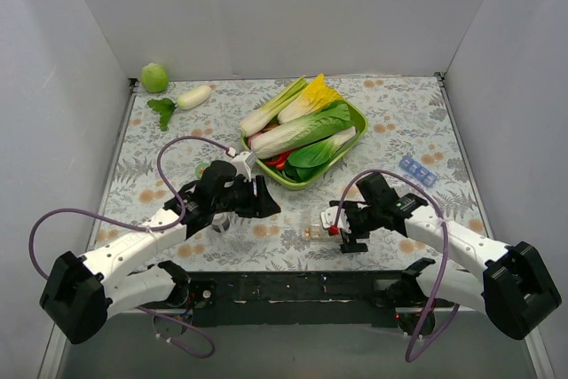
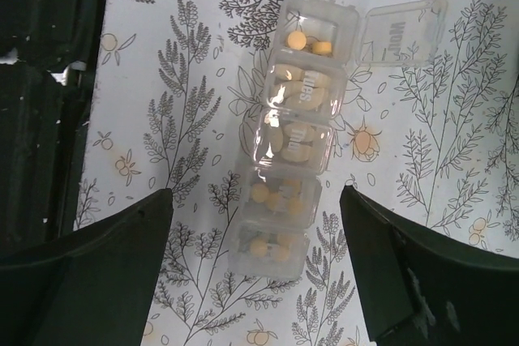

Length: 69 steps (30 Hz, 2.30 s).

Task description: Sort the pills into containers

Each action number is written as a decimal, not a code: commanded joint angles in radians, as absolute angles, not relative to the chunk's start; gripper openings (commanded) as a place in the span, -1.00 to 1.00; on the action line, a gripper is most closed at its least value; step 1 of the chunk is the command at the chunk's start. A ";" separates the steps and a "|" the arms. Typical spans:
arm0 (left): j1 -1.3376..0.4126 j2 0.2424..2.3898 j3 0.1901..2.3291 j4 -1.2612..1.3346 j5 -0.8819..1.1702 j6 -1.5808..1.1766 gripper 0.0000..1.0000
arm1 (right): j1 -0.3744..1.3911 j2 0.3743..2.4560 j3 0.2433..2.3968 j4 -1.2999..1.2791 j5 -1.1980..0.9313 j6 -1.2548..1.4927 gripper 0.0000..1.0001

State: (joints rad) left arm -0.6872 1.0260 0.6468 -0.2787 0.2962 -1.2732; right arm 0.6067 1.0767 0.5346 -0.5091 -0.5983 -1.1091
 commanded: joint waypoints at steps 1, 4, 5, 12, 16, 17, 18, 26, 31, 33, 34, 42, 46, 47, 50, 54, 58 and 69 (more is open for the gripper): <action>-0.693 1.043 0.585 -0.066 0.279 -1.304 -0.09 | 0.663 1.086 0.496 -0.330 -0.476 -0.988 0.78; -0.695 1.083 0.557 -0.028 0.270 -1.316 -0.24 | 0.684 1.107 0.479 -0.295 -0.445 -0.968 0.72; -0.696 1.098 0.554 -0.019 0.264 -1.316 -0.28 | 0.689 1.120 0.476 -0.291 -0.445 -0.963 0.71; -0.698 1.176 0.541 0.084 0.253 -1.333 -0.42 | 0.707 1.166 0.474 -0.244 -0.425 -0.924 0.50; -0.701 1.250 0.540 0.153 0.270 -1.348 -0.43 | 0.713 1.166 0.468 -0.229 -0.413 -0.913 0.40; -0.704 1.264 0.538 0.184 0.275 -1.351 -0.42 | 0.716 1.164 0.462 -0.222 -0.408 -0.913 0.38; -0.709 1.281 0.545 0.196 0.281 -1.356 -0.42 | 0.719 1.164 0.459 -0.219 -0.405 -0.913 0.36; -0.753 1.422 0.586 0.284 0.290 -1.377 -0.44 | 0.735 1.155 0.431 -0.184 -0.384 -0.902 0.25; -0.790 1.473 0.595 0.302 0.258 -1.400 -0.45 | 0.739 1.154 0.425 -0.176 -0.383 -0.903 0.22; -0.802 1.489 0.597 0.316 0.242 -1.408 -0.45 | 0.744 1.155 0.422 -0.176 -0.383 -0.908 0.21; -0.805 1.496 0.597 0.319 0.239 -1.410 -0.46 | 0.745 1.157 0.422 -0.176 -0.383 -0.910 0.19; -0.828 1.500 0.600 0.325 0.140 -1.436 -0.46 | 0.758 1.169 0.417 -0.183 -0.391 -0.927 0.15; -0.830 1.486 0.583 0.321 0.085 -1.465 -0.45 | 0.762 1.175 0.417 -0.181 -0.394 -0.927 0.13; -0.830 1.485 0.581 0.324 0.081 -1.468 -0.46 | 0.761 1.177 0.419 -0.183 -0.393 -0.930 0.13; -0.830 1.486 0.578 0.322 0.066 -1.479 -0.45 | 0.764 1.183 0.419 -0.184 -0.394 -0.930 0.11; -0.830 1.479 0.578 0.324 0.051 -1.483 -0.45 | 0.765 1.186 0.419 -0.186 -0.390 -0.933 0.10; -0.830 1.465 0.580 0.311 0.037 -1.482 -0.44 | 0.767 1.187 0.419 -0.186 -0.390 -0.933 0.10; -0.830 1.486 0.572 0.366 0.077 -1.460 -0.38 | 0.767 1.198 0.422 -0.186 -0.390 -0.934 0.10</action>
